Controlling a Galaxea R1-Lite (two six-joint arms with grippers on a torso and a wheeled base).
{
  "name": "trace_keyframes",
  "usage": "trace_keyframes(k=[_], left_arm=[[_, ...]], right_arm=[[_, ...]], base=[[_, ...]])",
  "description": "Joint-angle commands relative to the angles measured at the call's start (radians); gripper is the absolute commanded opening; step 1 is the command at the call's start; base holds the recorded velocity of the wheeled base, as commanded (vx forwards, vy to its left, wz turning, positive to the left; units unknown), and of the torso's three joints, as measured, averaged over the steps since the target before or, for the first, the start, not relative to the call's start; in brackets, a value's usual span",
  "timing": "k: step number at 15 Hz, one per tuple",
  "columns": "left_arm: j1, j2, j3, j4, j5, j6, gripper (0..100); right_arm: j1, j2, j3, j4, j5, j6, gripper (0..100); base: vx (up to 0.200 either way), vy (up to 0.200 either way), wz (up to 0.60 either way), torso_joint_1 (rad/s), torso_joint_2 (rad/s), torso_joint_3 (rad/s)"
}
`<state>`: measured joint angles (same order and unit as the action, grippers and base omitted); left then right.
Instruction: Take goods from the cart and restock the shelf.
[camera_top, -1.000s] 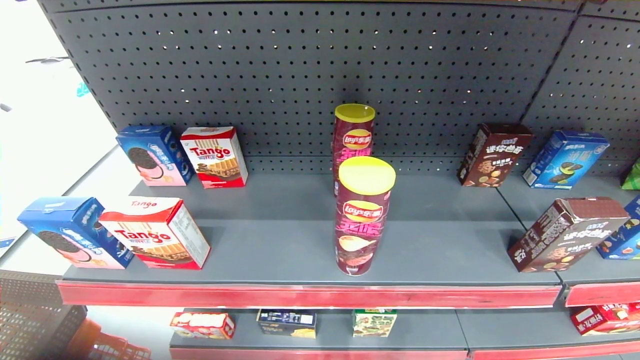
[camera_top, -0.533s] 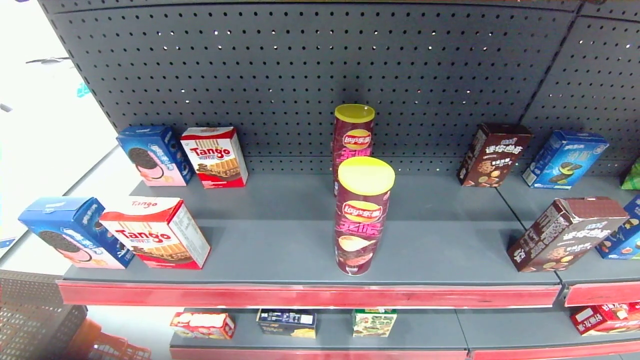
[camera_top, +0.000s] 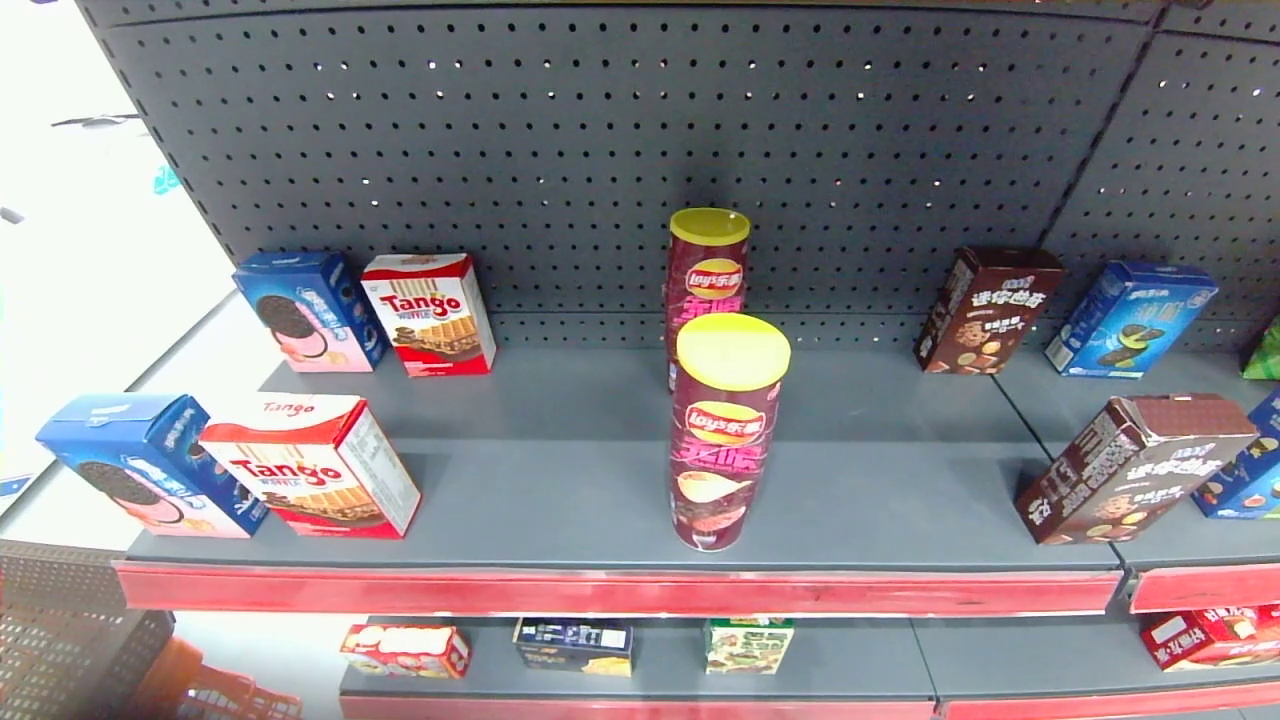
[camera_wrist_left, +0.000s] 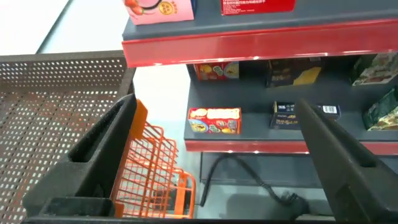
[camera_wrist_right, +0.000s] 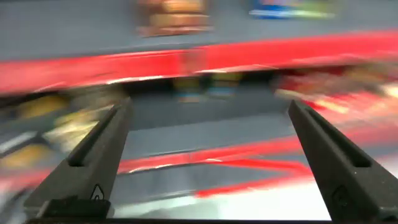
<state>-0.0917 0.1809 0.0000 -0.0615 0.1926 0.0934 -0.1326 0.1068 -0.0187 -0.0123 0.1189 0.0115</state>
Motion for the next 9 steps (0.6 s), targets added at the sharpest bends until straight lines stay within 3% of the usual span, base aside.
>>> trace_keyframes(k=[1, 2, 4, 9], left_arm=[[0.000, -0.015, 0.000, -0.001, -0.002, 0.000, 100], [0.000, -0.015, 0.000, -0.001, -0.001, 0.000, 100], [0.000, -0.026, 0.000, -0.001, -0.001, 0.000, 100], [0.000, -0.031, 0.000, 0.000, -0.002, 0.000, 100]], right_arm=[[-0.007, 0.047, -0.004, 0.008, -0.042, 0.033, 100], [-0.006, 0.091, -0.004, 0.005, -0.064, 0.074, 100], [0.042, 0.082, -0.004, 0.006, 0.054, 0.071, 100], [0.134, -0.107, -0.004, 0.005, 0.044, 0.070, 100]], base=[[0.000, 0.000, 0.00, 0.000, 0.00, 0.000], [0.000, 0.000, 0.00, 0.000, 0.00, 0.000], [0.000, 0.000, 0.00, 0.000, 0.00, 0.000], [0.000, 0.000, 0.00, 0.000, 0.00, 0.000]])
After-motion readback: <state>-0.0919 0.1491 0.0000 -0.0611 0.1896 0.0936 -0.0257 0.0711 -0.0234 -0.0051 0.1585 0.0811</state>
